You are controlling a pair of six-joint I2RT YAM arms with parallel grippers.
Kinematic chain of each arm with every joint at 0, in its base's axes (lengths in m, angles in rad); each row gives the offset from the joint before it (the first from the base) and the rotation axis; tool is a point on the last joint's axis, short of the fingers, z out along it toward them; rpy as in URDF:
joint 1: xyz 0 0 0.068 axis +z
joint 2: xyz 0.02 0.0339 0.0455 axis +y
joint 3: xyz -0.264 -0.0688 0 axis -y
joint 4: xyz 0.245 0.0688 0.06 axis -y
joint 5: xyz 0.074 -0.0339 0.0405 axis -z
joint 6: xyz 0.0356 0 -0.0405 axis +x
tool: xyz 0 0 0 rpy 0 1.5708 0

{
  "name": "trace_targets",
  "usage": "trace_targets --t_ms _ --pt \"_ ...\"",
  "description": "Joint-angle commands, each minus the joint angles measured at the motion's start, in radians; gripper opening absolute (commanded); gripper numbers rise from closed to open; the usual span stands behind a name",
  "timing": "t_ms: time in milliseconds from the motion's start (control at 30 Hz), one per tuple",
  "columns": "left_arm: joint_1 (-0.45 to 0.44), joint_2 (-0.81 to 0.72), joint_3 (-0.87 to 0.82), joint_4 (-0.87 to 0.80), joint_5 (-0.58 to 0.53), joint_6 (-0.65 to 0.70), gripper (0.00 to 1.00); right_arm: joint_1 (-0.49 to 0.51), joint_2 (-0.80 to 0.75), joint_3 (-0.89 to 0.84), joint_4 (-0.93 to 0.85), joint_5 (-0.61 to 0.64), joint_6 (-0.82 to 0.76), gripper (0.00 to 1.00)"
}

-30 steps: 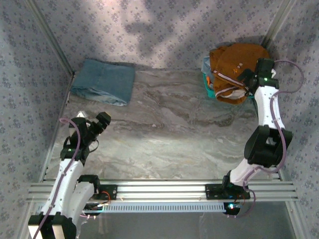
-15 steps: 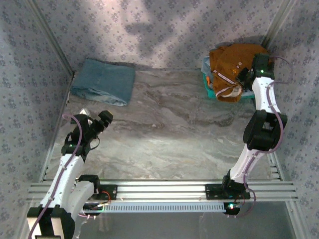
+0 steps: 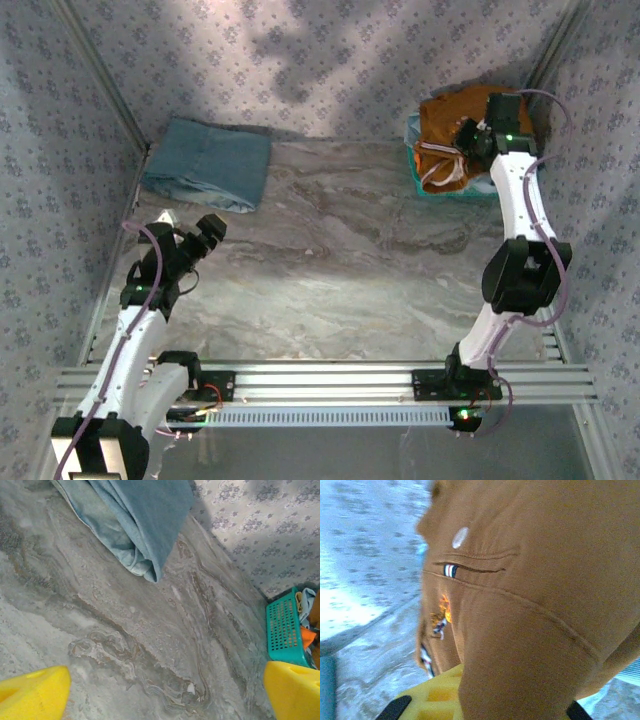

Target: Fold and stack the trousers

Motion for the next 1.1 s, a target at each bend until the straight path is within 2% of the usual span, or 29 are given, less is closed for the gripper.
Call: trace_targets --t_ms 0,133,200,333,467,500,533,567,633,667,733,833,967,1067 --pt "-0.005 -0.026 0.048 -0.036 0.016 0.032 0.98 0.104 -0.143 0.062 0.01 -0.042 -0.043 0.0" --pt "-0.005 -0.037 0.073 -0.044 0.002 0.037 0.98 0.247 -0.266 0.052 0.01 0.028 -0.078 0.0" --pt "-0.004 -0.039 0.091 -0.049 -0.003 0.039 0.97 0.352 -0.334 0.042 0.008 0.098 -0.113 0.0" --pt "-0.004 -0.031 0.124 -0.055 -0.008 0.042 0.97 0.591 -0.442 0.016 0.0 0.254 -0.186 0.0" --pt "-0.003 -0.036 0.138 -0.091 -0.044 0.044 0.97 0.867 -0.508 -0.15 0.076 0.261 -0.127 0.02" --pt "-0.001 -0.043 0.139 -0.103 -0.062 0.043 0.97 0.949 -0.504 -0.201 0.112 0.254 -0.108 0.17" --pt "0.002 -0.051 0.139 -0.108 -0.075 0.041 0.97 1.014 -0.489 -0.226 0.13 0.243 -0.103 0.45" --pt "0.008 -0.058 0.142 -0.117 -0.087 0.04 0.98 1.083 -0.454 -0.224 0.108 0.232 -0.096 0.66" --pt "0.021 -0.064 0.159 -0.145 -0.1 0.043 0.99 1.143 -0.406 -0.217 0.083 0.186 -0.086 0.74" --pt "0.03 -0.061 0.17 -0.158 -0.096 0.049 1.0 1.16 -0.39 -0.21 0.072 0.151 -0.1 0.77" --pt "0.037 -0.048 0.192 -0.177 -0.072 0.069 1.0 1.162 -0.387 -0.206 0.032 0.179 -0.1 0.8" --pt "0.037 -0.004 0.222 -0.209 -0.025 0.11 1.0 1.109 -0.437 -0.251 0.022 0.229 -0.094 0.83" --pt "-0.002 0.046 0.214 -0.216 0.003 0.145 1.0 0.969 -0.515 -0.354 -0.011 0.224 -0.072 0.84" --pt "-0.117 0.093 0.206 -0.221 -0.049 0.178 1.0 0.805 -0.551 -0.426 -0.06 0.251 -0.051 0.84"
